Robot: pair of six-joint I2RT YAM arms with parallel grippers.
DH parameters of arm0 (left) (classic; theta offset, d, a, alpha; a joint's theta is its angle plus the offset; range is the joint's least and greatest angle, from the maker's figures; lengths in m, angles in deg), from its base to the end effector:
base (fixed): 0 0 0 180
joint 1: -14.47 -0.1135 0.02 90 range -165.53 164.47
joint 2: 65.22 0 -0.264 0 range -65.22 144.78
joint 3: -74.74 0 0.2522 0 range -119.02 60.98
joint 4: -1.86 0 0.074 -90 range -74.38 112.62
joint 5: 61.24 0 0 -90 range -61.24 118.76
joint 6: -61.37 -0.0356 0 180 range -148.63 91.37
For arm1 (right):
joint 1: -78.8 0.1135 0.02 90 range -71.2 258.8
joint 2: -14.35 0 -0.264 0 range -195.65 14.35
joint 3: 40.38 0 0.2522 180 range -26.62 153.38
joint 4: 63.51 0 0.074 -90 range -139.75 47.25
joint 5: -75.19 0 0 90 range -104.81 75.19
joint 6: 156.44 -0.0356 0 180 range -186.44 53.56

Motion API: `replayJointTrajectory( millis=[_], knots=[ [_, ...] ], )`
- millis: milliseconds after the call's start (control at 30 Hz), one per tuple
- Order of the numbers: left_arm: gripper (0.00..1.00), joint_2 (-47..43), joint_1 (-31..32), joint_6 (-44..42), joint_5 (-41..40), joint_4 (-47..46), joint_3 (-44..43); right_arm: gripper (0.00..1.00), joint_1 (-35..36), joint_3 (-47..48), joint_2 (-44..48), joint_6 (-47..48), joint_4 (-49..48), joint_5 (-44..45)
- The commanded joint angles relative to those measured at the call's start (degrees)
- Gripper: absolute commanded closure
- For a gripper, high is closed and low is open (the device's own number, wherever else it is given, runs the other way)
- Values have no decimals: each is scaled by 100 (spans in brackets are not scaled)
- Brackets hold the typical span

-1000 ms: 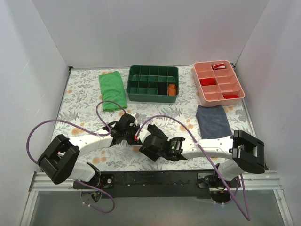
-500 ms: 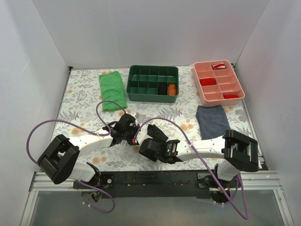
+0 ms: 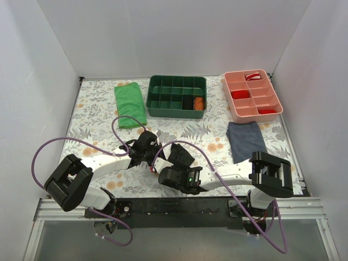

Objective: Roll the underwear
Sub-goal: Roll the underwear to the center of the board.

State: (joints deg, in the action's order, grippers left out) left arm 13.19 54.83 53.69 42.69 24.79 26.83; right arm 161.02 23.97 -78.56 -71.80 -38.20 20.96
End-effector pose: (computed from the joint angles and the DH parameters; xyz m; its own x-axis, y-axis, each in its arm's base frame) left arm 0.1841 -0.1677 0.1569 -0.8130 -0.5714 0.1120 -0.5079 0.6019 -0.6163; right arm 0.0633 0.3099 0.1735 -0.1796 -0.7546 -0.6311 -0.7437 0.5241 -0.4150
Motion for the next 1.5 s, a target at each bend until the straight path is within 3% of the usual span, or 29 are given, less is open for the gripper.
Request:
replayJointTrajectory(
  millis=[0,233,467,633,833,1067,1467],
  knots=[
    [100,-1,25,-32,-101,76,-145,34,23,179,-184,9,-162,299],
    [100,-10,25,-15,-75,50,-118,38,-39,92,-342,44,-259,378],
    [100,16,16,-59,-57,59,-153,61,-250,57,-369,-35,-311,168],
    [100,25,25,-41,-57,41,-144,69,-452,-66,-238,0,-417,-192],
    [99,-45,25,-23,-180,85,-214,82,-645,-216,175,71,-566,-1220],
    [74,-264,25,38,-462,278,-390,83,-926,-462,527,-35,-724,-2406],
    [45,-581,-2,126,-883,551,-478,82,-1726,-787,765,-237,-1102,-4401]
  ],
)
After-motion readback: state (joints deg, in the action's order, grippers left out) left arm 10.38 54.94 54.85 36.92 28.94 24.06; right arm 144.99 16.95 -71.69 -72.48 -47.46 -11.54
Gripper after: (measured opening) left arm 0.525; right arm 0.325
